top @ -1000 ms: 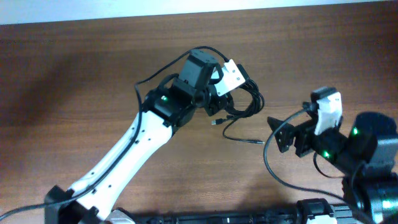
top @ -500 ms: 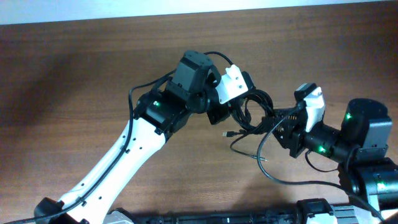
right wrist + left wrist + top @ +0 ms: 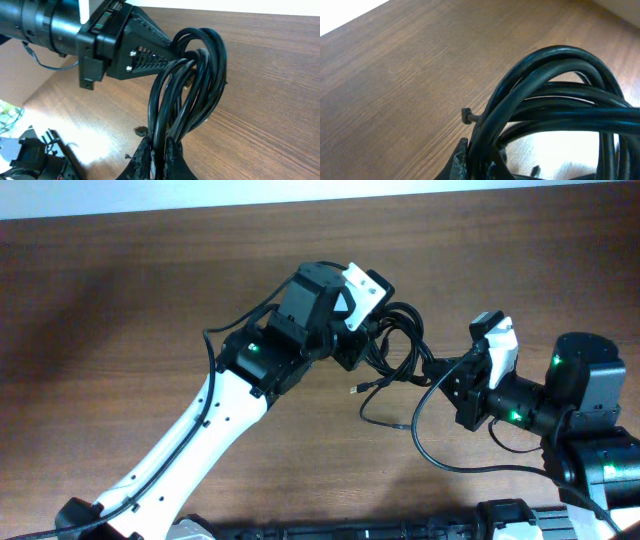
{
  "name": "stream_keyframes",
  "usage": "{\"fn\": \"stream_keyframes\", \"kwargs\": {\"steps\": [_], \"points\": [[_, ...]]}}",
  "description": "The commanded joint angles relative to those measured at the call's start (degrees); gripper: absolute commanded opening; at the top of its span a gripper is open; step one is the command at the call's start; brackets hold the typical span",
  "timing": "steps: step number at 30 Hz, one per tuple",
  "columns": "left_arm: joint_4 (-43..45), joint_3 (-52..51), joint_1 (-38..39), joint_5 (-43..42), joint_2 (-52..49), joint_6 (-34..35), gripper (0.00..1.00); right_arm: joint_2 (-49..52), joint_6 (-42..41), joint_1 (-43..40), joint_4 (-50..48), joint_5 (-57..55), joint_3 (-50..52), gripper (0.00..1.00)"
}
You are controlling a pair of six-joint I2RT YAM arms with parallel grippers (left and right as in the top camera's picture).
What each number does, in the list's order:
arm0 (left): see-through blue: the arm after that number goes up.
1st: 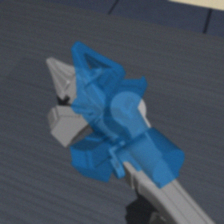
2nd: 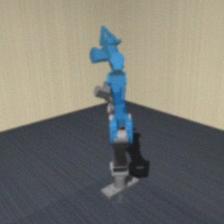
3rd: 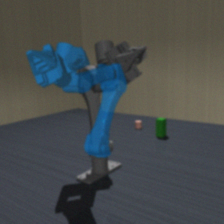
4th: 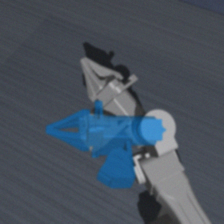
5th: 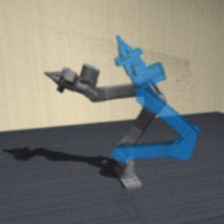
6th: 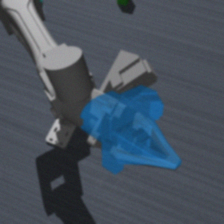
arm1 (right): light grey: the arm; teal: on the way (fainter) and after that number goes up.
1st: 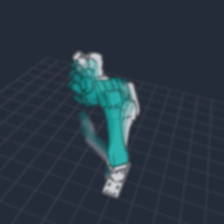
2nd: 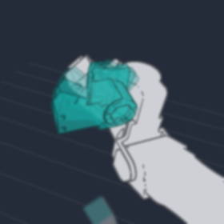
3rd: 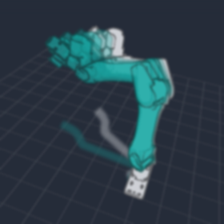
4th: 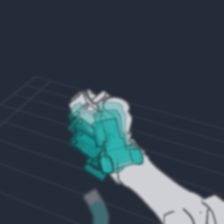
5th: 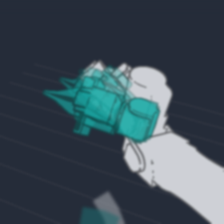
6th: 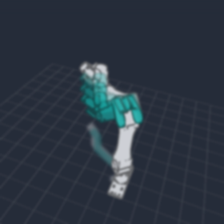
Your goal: Untangle cables
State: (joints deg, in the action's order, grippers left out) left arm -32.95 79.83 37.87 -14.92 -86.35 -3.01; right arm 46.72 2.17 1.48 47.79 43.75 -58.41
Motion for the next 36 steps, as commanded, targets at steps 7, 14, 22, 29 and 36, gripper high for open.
{"fn": "stream_keyframes", "kwargs": {"steps": [7,14,22,29,36], "points": [[-1.18,1.33,-2.89,13.86,1.73,21.55,0.0,-0.22,0.35,0.0,0.22,3.19,-1.29,0.04],[-1.14,1.33,-4.39,12.15,1.73,34.47,0.0,-0.22,0.33,0.0,0.2,0.72,-1.29,0.04],[-2.56,1.33,-4.37,10.62,1.73,9.57,0.0,-0.24,0.37,0.0,-0.76,-6.88,-1.29,1.0],[-5.07,1.33,-2.8,6.67,1.73,-11.21,0.0,-0.22,11.13,0.0,-4.02,-8.61,-1.31,0.99],[2.69,1.33,2.19,3.74,1.73,-17.25,0.0,0.66,10.95,0.0,0.28,-3.48,-1.29,0.89]]}}
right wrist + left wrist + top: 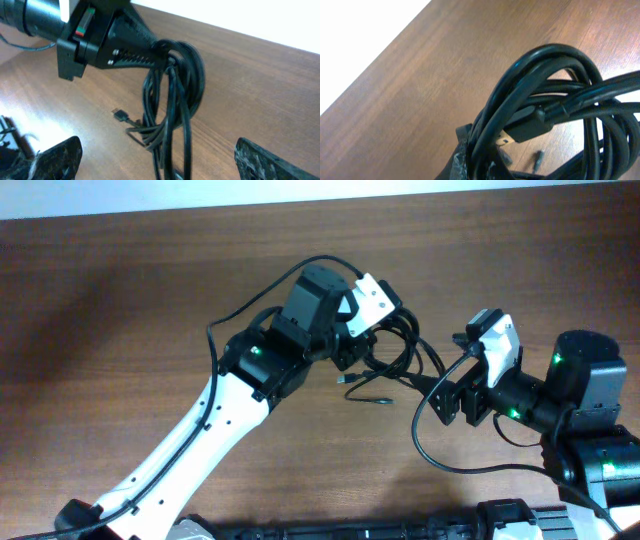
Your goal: Untangle cables
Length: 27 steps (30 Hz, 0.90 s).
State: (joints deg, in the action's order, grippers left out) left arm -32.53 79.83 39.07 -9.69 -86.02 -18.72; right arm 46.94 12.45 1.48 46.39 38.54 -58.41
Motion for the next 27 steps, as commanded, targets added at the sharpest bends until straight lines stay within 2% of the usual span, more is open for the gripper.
{"fn": "stream_keyframes", "kwargs": {"steps": [1,3,9,13,16,18,22,25,27], "points": [[3.41,1.33,1.46,-1.49,1.4,-1.53,0.0,1.22,0.66,0.0,2.73,1.73,-1.29,0.67],[3.45,1.33,1.66,-1.49,1.4,-1.51,0.0,2.23,0.66,0.0,3.78,1.73,-1.29,0.41],[3.63,1.33,1.66,-1.51,1.4,-1.49,0.0,4.04,0.66,0.0,4.44,1.73,-1.29,0.3],[3.82,1.33,1.66,-1.53,1.4,1.73,0.0,4.07,0.66,0.0,4.44,-0.33,-1.29,0.3],[3.8,1.33,1.66,-1.73,1.46,2.84,0.0,4.07,0.66,0.0,4.44,-1.75,-1.29,0.04],[3.82,1.33,1.66,-1.7,1.51,2.86,0.0,4.04,0.63,0.0,4.46,-1.77,-1.29,0.04],[3.82,1.33,1.66,-1.68,1.53,9.25,0.0,4.07,0.59,0.0,4.48,-4.07,-1.29,0.04],[3.82,1.33,1.66,-1.7,2.71,13.62,0.0,4.07,-5.97,0.0,4.85,-12.92,-1.29,0.04],[3.78,1.33,1.66,-1.73,4.02,15.3,0.0,4.07,-6.14,0.0,5.05,-13.81,-1.29,0.04]]}}
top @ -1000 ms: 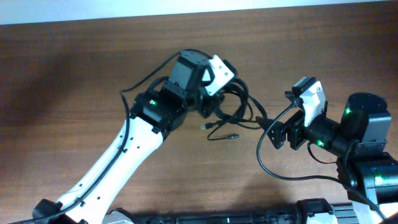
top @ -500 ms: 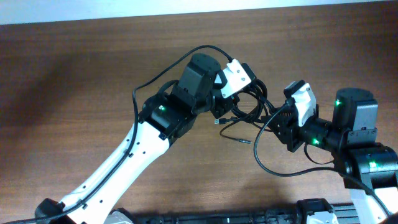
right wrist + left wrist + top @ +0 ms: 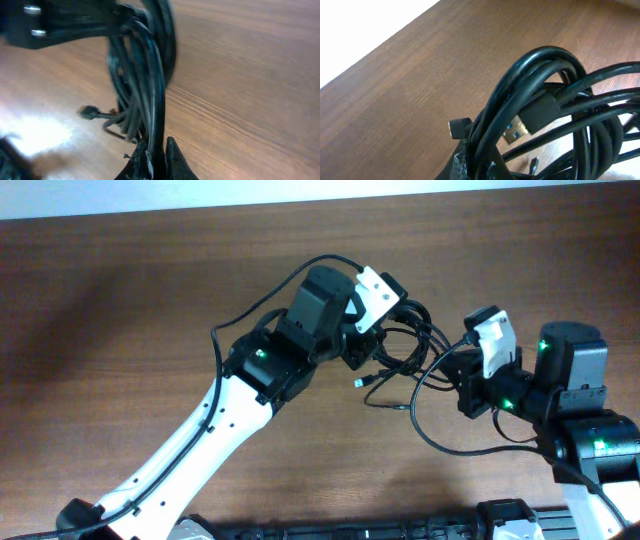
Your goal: Untangle cables
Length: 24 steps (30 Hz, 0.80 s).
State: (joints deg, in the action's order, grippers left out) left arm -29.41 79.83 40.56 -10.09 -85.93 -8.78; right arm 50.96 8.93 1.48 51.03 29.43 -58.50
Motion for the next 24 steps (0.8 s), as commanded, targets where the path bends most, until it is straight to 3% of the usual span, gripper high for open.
{"fn": "stream_keyframes", "kwargs": {"steps": [1,4,14,18,24], "points": [[0.59,1.33,0.17,-1.33,4.59,5.35,0.0,0.02,-2.62,0.0,0.42,-4.74,-1.2,0.04],[0.37,1.33,0.17,-1.29,7.41,5.33,0.0,0.02,-8.02,0.0,0.63,-12.33,-1.2,0.04],[-3.02,1.33,0.17,-0.9,14.71,5.33,0.0,-0.57,-11.21,0.0,0.66,-13.64,-1.2,0.04],[-3.08,1.33,0.17,7.87,14.93,8.63,0.0,-4.92,-11.17,0.0,0.68,-13.62,-1.2,0.04],[-2.95,1.33,0.17,12.96,14.93,12.04,0.0,-11.37,-11.19,0.0,0.68,-16.2,-1.2,0.04]]}}
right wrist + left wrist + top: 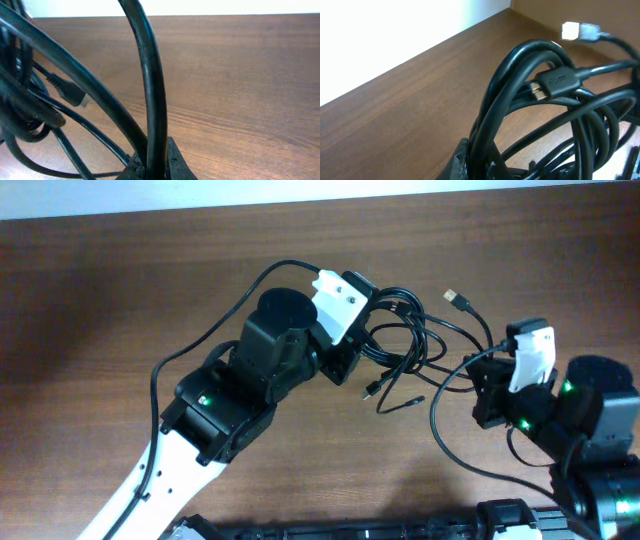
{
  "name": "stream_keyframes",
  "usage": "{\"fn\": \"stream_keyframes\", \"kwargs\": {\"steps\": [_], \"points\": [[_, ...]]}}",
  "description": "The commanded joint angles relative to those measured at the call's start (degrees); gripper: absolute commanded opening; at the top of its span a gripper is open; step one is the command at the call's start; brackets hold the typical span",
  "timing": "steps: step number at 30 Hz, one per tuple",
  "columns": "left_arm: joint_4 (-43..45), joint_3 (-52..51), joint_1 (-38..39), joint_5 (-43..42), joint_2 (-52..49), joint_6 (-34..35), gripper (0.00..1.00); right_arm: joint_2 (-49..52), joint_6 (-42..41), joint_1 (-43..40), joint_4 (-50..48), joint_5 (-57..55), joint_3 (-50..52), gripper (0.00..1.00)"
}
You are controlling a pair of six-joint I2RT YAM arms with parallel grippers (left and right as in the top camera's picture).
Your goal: Untangle cables
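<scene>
A tangle of black cables [402,338] hangs between my two grippers above the wooden table [120,300]. My left gripper [343,363] is shut on a thick bunch of loops [520,75], which rise from its fingertips [465,160]. My right gripper [486,388] is shut on a single strand [150,90] that stands straight up out of its jaws. A silver USB plug [453,298] sticks out at the upper right of the tangle and also shows in the left wrist view [577,31]. Two loose cable ends [372,390] dangle below the bunch.
The table's far edge [320,200] runs along the top of the overhead view. Black arm bases [350,530] line the bottom edge. A long cable loop [450,450] droops towards the right arm's body [590,420].
The grippers stand farther apart: the left is now lower and farther left, the right farther right. The loops are more spread out and a silver USB plug now sticks out. Both stay shut.
Both grippers were shut on the tight bundle, close together. Then my right gripper was open and clear of it while the left held on. Then the right was shut on a strand again. Now the bundle is stretched wider between them.
</scene>
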State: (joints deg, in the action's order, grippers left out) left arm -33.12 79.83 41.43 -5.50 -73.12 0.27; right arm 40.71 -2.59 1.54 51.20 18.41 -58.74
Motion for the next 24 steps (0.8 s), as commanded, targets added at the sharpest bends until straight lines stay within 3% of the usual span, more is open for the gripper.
{"fn": "stream_keyframes", "kwargs": {"steps": [1,6,9,10,12,13,17,20,24], "points": [[0.74,1.33,-0.7,10.84,2.12,4.66,0.0,-1.46,0.09,-0.07,0.55,-5.57,-0.96,0.04],[0.44,1.33,-0.7,19.06,2.12,14.01,0.0,-1.51,-2.67,-0.07,0.59,-7.13,-0.96,0.04],[0.5,1.33,-0.7,19.43,2.12,16.87,0.0,-1.51,-6.95,-0.07,-2.16,-7.08,-0.96,0.05],[0.48,1.33,-0.7,19.43,2.12,16.87,0.0,-1.51,-7.39,-0.07,-3.04,-6.86,-0.96,0.11],[-0.02,1.33,-0.7,19.26,2.12,16.85,0.0,-1.51,-7.39,-0.07,-3.19,-6.84,-0.96,0.57],[-0.68,1.33,-0.7,19.23,2.12,16.85,0.0,-1.51,-7.39,-0.07,-3.48,-6.23,-0.96,0.68],[-1.36,1.33,-0.7,19.26,2.12,16.81,0.0,-1.51,-7.34,-0.07,-3.98,-3.78,-0.96,0.8],[-2.12,1.33,-0.7,18.27,2.12,16.81,0.0,-1.51,-5.97,-0.07,-5.49,0.57,-0.96,0.81],[-2.1,1.33,-0.7,10.43,2.1,16.83,0.0,-1.51,-3.21,-0.07,-7.54,5.51,-0.96,0.81]]}}
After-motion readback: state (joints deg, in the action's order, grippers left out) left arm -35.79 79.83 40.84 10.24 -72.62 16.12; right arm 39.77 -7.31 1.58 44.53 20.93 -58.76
